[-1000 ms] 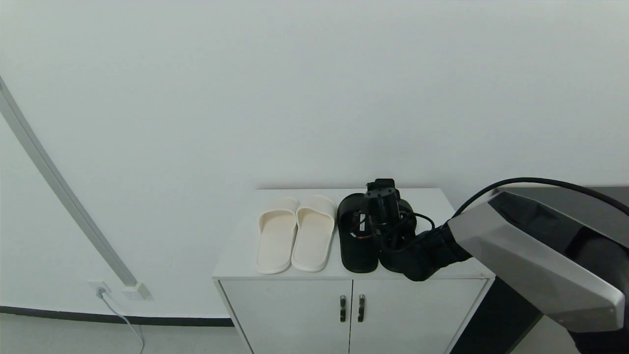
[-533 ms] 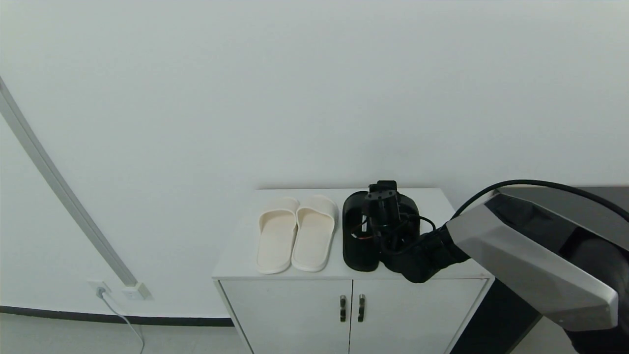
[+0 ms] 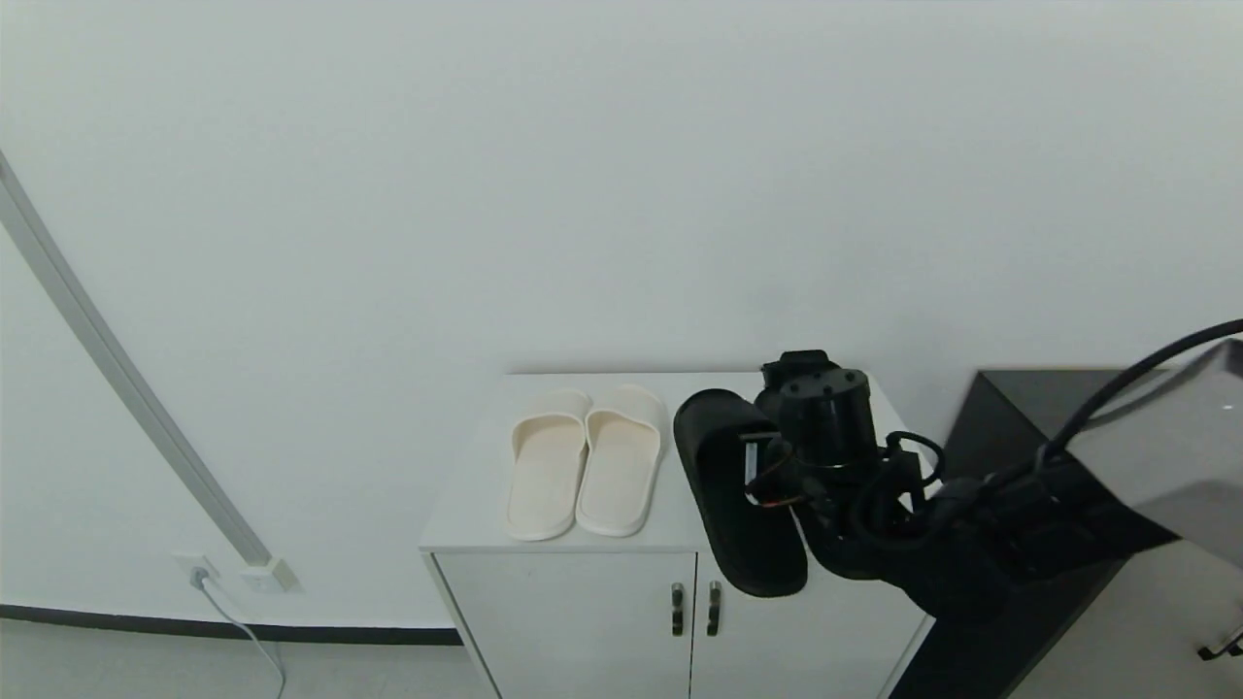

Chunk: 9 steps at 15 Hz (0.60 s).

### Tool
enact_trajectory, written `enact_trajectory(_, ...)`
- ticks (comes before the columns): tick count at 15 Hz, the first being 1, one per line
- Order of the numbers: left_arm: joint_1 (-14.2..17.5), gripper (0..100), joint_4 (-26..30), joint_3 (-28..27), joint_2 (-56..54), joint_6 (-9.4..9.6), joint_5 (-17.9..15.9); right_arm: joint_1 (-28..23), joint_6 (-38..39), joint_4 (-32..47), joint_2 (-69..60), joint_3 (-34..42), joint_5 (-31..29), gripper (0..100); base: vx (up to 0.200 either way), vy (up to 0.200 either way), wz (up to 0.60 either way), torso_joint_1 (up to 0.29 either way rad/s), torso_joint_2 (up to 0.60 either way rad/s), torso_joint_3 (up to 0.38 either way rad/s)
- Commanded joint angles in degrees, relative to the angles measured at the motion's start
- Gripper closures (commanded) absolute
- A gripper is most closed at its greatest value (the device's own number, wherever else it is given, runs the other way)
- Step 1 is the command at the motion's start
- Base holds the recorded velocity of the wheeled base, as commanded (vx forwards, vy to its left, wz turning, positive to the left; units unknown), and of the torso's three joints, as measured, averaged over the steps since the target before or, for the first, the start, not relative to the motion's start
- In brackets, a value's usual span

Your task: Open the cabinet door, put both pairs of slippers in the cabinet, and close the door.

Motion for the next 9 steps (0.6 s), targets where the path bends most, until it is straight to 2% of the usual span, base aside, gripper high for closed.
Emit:
enact_trajectory(1, 0.06, 100, 0.01, 0.00, 0.05, 0.00, 0.04, 4.67, 0.13, -0.86, -17.65, 15.54, 10.10, 100, 0.000, 0.000, 0.00, 0.000, 0.00, 0.000)
enact_trajectory(3, 0.06, 100, 0.01, 0.00, 0.05, 0.00, 0.04, 5.55, -0.22, -0.77, -24.15, 22.75, 19.86, 100, 0.000, 0.000, 0.00, 0.000, 0.00, 0.000)
enact_trajectory(4, 0.06, 100, 0.01, 0.00, 0.05, 0.00, 0.04, 6.17, -0.84, -0.51, -25.56, 23.71, 21.53, 100, 0.000, 0.000, 0.00, 0.000, 0.00, 0.000)
enact_trajectory(7, 0.06, 100, 0.01, 0.00, 0.05, 0.00, 0.04, 7.05, -0.93, -0.51, -24.85, 23.98, 21.61, 100, 0.000, 0.000, 0.00, 0.000, 0.00, 0.000)
enact_trajectory(9, 0.06, 100, 0.01, 0.00, 0.05, 0.00, 0.04, 7.05, -0.93, -0.51, -24.68, 24.33, 21.61, 100, -0.200, 0.000, 0.00, -0.002, 0.00, 0.000)
